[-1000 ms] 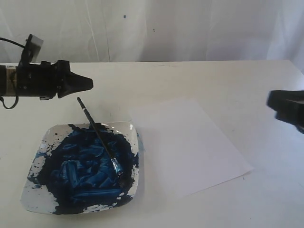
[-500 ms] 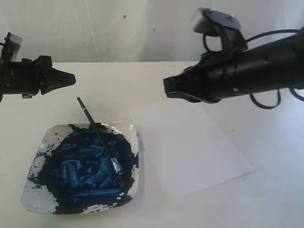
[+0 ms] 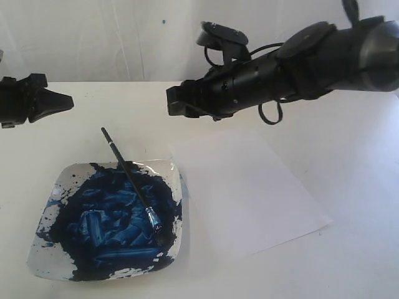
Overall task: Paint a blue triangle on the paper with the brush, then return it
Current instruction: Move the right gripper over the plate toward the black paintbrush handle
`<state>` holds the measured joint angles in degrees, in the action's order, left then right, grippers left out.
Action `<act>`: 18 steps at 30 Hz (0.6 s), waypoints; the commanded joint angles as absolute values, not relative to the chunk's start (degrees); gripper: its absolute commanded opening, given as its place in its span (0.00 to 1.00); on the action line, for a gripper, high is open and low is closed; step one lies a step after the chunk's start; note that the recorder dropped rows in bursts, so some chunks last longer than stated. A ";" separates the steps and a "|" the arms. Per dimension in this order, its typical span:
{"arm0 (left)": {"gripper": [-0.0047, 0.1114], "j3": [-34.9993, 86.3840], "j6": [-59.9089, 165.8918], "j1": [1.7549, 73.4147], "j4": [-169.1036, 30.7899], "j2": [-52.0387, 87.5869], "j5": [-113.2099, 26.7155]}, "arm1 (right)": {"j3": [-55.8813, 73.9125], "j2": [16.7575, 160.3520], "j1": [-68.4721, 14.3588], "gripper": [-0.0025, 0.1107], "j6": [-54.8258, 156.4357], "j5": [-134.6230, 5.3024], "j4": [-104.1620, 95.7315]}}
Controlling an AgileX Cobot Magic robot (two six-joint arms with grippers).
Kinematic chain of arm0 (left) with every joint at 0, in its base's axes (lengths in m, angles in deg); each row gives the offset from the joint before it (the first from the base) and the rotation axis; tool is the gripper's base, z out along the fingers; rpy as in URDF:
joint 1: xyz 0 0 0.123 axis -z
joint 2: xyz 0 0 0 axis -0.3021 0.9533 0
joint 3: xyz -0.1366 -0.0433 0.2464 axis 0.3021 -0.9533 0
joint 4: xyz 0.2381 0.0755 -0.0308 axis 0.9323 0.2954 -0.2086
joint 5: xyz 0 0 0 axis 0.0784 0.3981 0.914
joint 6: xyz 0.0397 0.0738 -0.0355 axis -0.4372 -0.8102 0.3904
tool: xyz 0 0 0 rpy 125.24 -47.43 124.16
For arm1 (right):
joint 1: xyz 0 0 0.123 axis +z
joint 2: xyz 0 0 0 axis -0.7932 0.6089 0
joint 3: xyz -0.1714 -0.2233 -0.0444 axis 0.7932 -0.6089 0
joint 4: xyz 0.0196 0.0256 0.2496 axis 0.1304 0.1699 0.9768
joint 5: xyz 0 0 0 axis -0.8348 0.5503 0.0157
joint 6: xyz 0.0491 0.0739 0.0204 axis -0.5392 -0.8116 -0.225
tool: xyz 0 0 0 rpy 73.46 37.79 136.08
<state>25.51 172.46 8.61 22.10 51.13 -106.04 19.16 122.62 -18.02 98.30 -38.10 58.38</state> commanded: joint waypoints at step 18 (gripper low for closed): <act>0.04 25.80 172.11 6.26 22.11 50.70 -105.31 | 50.81 151.18 -10.58 0.64 96.80 -38.88 58.79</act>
<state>25.51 172.34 6.44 22.10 51.13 -105.48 47.42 148.38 -11.57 97.73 -39.59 58.59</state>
